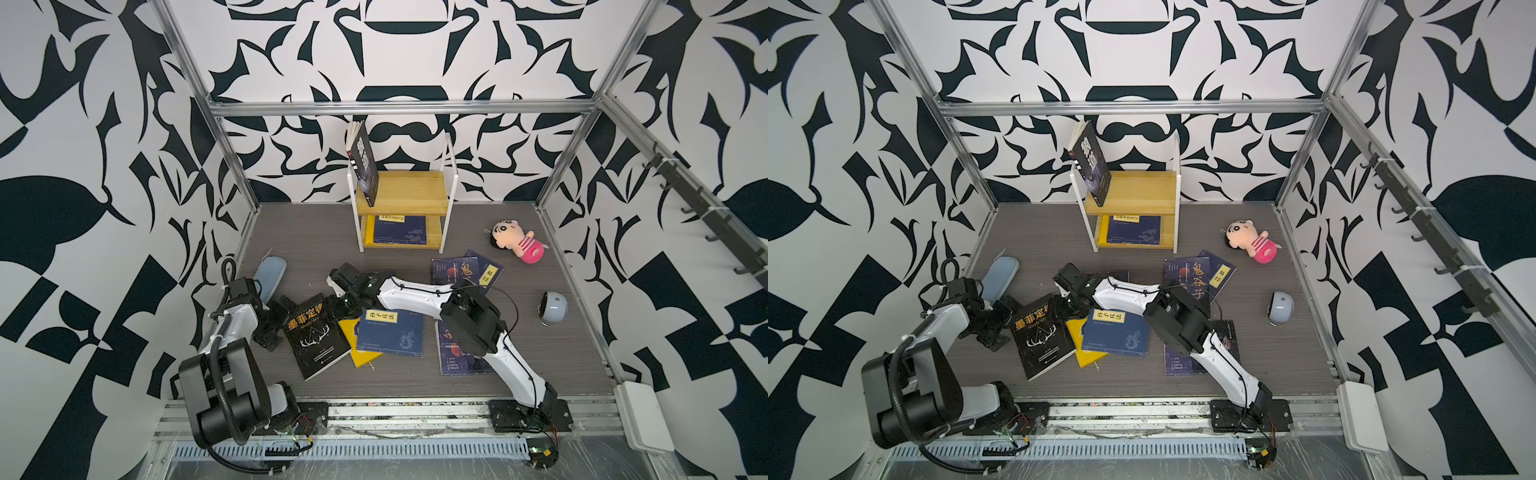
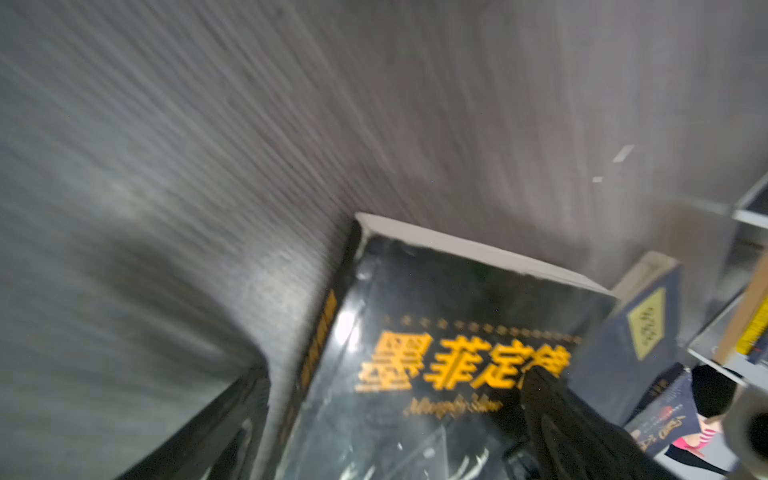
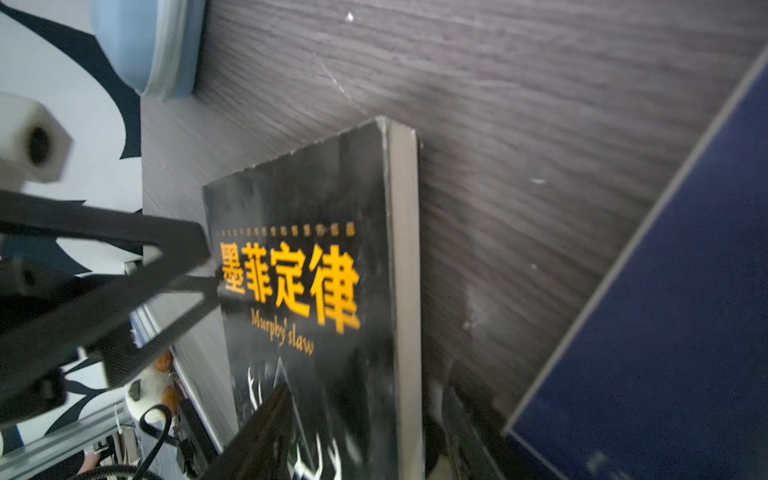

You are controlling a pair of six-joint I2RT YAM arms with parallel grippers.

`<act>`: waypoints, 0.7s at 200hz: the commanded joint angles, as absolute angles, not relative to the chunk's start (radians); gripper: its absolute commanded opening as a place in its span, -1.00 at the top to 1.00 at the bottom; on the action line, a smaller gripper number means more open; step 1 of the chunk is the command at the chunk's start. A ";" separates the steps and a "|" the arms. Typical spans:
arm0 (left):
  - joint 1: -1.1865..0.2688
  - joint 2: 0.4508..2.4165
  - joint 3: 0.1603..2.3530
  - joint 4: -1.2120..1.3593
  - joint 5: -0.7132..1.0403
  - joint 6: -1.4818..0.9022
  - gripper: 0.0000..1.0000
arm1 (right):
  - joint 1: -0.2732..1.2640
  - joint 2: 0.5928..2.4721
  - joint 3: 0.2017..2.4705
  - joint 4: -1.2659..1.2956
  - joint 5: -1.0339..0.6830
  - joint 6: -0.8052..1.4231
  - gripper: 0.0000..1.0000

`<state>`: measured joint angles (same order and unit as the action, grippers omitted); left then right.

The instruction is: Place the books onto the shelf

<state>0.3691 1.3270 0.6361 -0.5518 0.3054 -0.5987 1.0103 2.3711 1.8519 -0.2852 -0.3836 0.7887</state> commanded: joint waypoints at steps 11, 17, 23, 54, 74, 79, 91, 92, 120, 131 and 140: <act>0.357 1.392 0.598 -0.496 0.329 -0.609 -0.93 | 1.009 2.400 1.895 -0.278 -0.454 0.826 -0.24; 0.352 1.399 0.597 -0.486 0.341 -0.612 -0.90 | 1.010 2.402 1.895 -0.267 -0.468 0.829 -0.24; 0.342 1.404 0.596 -0.480 0.350 -0.615 -0.88 | 1.011 2.405 1.895 -0.254 -0.485 0.831 -0.24; 0.285 1.417 0.606 -0.459 0.398 -0.635 -0.80 | 1.005 2.405 1.874 -0.132 -0.579 0.893 -0.21; 0.272 1.414 0.606 -0.451 0.411 -0.648 -0.76 | 1.003 2.399 1.869 -0.065 -0.627 0.932 -0.10; 0.273 1.414 0.605 -0.450 0.415 -0.650 -0.75 | 1.004 2.396 1.877 -0.075 -0.630 0.923 -0.06; 0.273 1.407 0.602 -0.446 0.421 -0.656 -0.75 | 1.003 2.377 1.880 -0.075 -0.638 0.908 0.07; 0.273 1.406 0.602 -0.445 0.421 -0.656 -0.74 | 1.003 2.374 1.877 -0.073 -0.637 0.909 0.09; 0.272 1.359 0.596 -0.444 0.430 -0.660 -0.73 | 0.992 2.306 1.822 -0.039 -0.621 0.905 0.57; 0.272 1.319 0.602 -0.444 0.430 -0.650 -0.73 | 0.984 2.273 1.786 -0.012 -0.619 0.902 0.71; 0.272 1.285 0.612 -0.448 0.428 -0.635 -0.74 | 0.978 2.244 1.754 0.009 -0.617 0.900 0.79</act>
